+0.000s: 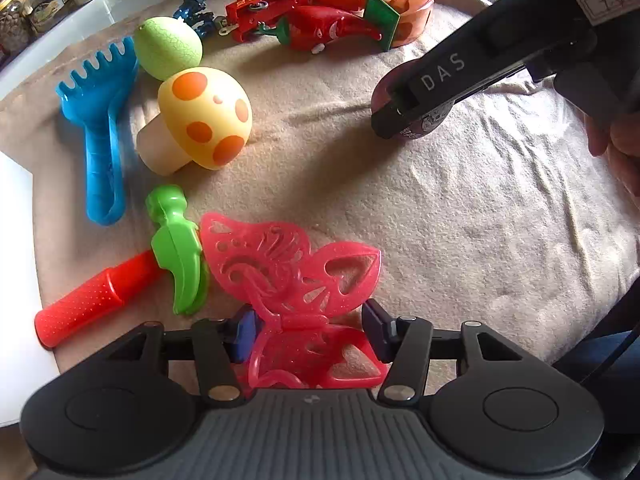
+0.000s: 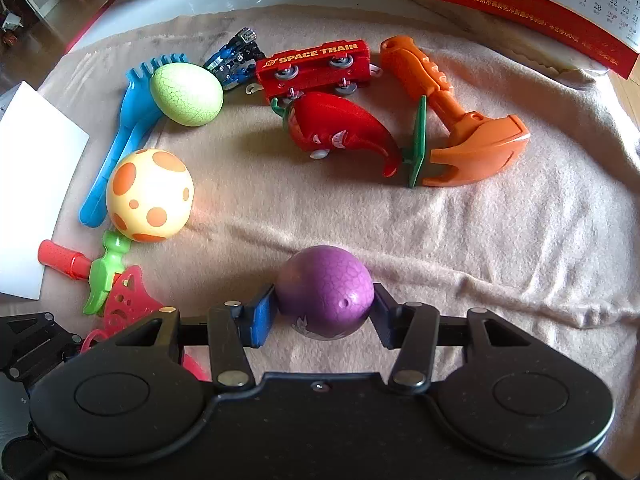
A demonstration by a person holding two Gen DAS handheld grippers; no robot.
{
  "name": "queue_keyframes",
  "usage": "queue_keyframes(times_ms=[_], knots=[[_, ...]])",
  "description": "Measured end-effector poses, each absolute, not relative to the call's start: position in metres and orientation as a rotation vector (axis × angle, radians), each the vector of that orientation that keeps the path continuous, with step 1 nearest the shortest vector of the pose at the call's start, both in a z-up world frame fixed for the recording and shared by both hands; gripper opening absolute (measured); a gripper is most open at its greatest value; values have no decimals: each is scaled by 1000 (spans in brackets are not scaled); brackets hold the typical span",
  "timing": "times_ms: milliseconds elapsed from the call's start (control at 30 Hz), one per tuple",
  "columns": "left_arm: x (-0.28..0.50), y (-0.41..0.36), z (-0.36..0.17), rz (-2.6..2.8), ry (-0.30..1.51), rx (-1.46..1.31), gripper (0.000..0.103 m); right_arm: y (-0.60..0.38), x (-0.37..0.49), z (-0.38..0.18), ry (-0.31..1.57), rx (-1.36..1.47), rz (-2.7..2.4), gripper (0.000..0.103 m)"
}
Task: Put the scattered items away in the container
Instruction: 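Grasp the pink butterfly cutout with the left tool and lift it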
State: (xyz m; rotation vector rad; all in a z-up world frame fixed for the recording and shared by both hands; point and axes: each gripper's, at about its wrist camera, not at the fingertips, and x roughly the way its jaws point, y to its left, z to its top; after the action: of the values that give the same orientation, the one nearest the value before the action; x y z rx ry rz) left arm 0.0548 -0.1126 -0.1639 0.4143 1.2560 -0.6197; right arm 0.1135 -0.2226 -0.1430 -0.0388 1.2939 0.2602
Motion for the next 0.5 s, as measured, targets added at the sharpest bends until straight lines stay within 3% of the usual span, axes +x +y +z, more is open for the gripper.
queue_keyframes(times_ms=[233,500], knots=[[60,-111,-152,-641,1258,338,54,-224,116,-151,1314,-39,248,53],[57,-111,-144,-664,1260,303,54,-230,120,-151,1289,-12,228,62]])
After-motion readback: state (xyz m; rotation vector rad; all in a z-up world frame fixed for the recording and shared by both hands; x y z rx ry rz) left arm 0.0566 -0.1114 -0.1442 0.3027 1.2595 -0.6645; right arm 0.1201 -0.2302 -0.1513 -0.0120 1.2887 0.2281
